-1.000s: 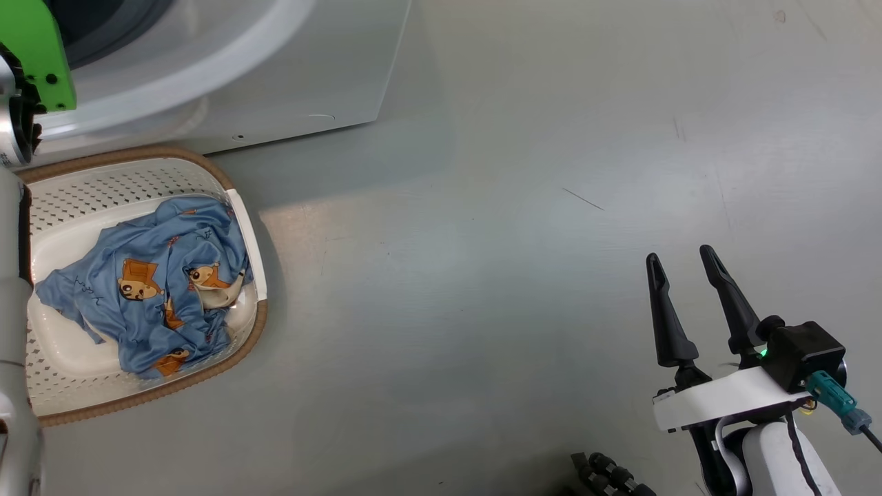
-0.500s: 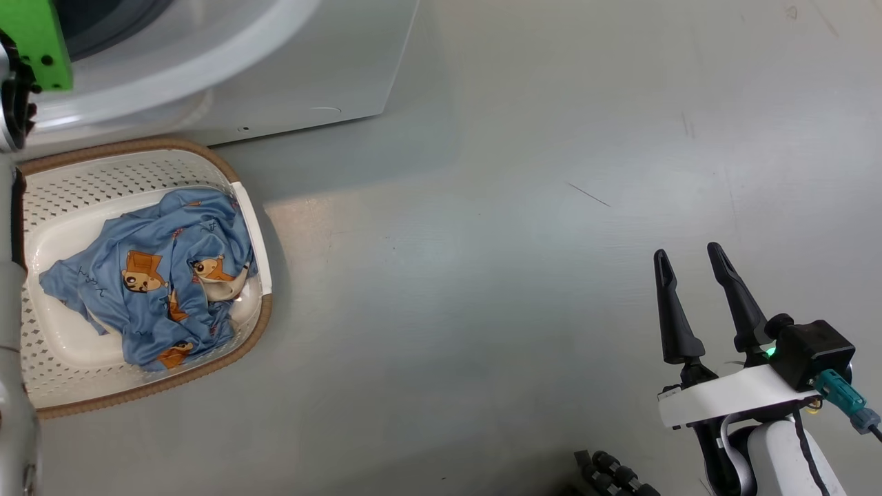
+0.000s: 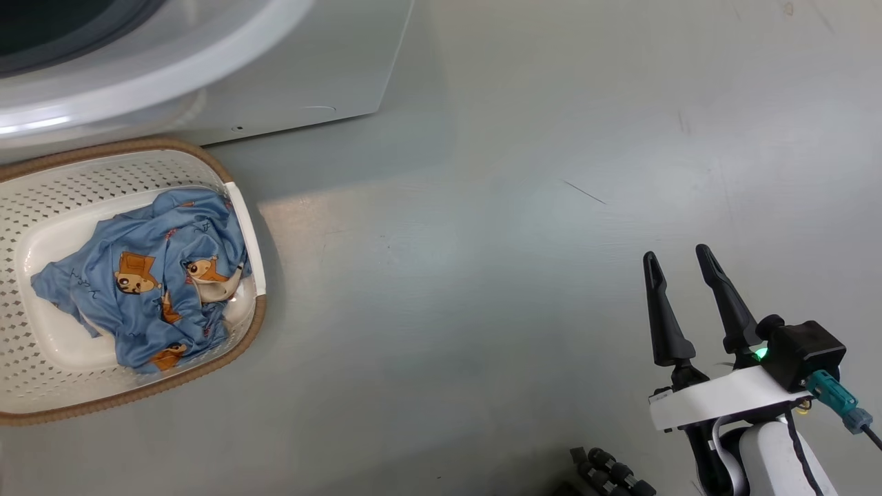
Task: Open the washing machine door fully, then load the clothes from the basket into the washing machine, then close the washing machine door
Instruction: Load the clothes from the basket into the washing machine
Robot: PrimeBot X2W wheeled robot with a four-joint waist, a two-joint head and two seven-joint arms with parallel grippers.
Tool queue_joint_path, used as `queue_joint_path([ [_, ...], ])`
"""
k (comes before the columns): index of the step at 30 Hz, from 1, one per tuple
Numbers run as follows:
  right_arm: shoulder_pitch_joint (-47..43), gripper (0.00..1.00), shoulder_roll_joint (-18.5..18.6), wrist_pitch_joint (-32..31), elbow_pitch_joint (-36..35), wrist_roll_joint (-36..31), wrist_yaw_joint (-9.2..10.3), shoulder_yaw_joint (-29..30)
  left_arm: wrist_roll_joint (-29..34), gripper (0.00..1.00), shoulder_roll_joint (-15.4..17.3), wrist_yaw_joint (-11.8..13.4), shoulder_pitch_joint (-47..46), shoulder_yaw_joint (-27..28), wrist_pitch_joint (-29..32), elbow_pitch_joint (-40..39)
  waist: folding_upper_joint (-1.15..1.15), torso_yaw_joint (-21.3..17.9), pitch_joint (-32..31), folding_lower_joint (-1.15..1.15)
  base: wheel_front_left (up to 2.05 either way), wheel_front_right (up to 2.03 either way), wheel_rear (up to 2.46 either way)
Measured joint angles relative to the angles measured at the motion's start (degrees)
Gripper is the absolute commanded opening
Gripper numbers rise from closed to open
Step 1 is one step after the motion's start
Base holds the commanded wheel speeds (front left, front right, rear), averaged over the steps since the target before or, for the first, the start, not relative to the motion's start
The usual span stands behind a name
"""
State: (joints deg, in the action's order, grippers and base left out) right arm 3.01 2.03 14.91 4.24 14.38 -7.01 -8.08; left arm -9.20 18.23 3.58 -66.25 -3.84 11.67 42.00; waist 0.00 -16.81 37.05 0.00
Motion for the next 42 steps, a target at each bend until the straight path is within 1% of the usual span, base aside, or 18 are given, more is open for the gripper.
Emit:
queue_joint_path([
  [5,-0.03,1.0,0.0,0.0,0.11,0.79,0.0,-1.3,-0.93,0.0,1.47,0.0,-0.43,1.66,-3.6,0.94,0.0,-1.38,0.34,0.0,0.0,0.0,0.0],
  [12,-0.14,1.0,-0.02,0.0,0.22,2.37,0.0,-3.02,-0.79,0.0,5.11,-0.01,-4.38,2.2,-6.78,1.66,0.0,-3.89,1.23,0.0,0.0,0.0,0.0],
  [16,-0.99,1.0,-0.03,0.0,0.22,3.46,0.0,-3.56,-0.4,0.0,6.5,-0.01,-6.67,2.5,-8.61,1.66,0.0,-5.44,1.92,0.0,0.0,0.0,0.0],
  [21,-1.26,1.0,-0.12,0.0,0.09,4.53,0.0,-4.43,-0.43,0.0,6.69,0.0,-9.75,3.59,-10.8,1.6,0.0,-7.25,2.95,0.0,0.0,0.0,0.0],
  [27,-1.27,1.0,-0.18,0.0,-0.04,5.39,0.01,-5.01,-0.43,0.0,8.04,0.01,-10.09,4.09,-13.11,2.99,0.0,-9.26,4.08,0.0,0.0,0.0,0.0],
  [29,-1.38,1.0,-0.19,0.0,-0.2,5.87,0.02,-4.82,-0.51,0.0,8.04,0.29,-10.76,4.69,-13.94,3.02,0.0,-9.82,4.35,0.0,0.0,0.0,0.0],
  [35,-2.24,1.0,-0.2,0.0,-0.24,6.28,0.08,-4.66,-0.51,0.0,8.09,1.07,-14.22,5.78,-19.2,2.09,0.0,-10.5,4.91,0.0,0.0,0.0,0.0],
  [42,-2.23,1.0,-0.22,0.0,-0.24,6.72,0.08,-4.89,-0.47,0.0,8.32,1.07,-14.16,5.22,-18.22,7.37,0.0,-10.54,4.7,0.0,0.0,0.0,0.0],
])
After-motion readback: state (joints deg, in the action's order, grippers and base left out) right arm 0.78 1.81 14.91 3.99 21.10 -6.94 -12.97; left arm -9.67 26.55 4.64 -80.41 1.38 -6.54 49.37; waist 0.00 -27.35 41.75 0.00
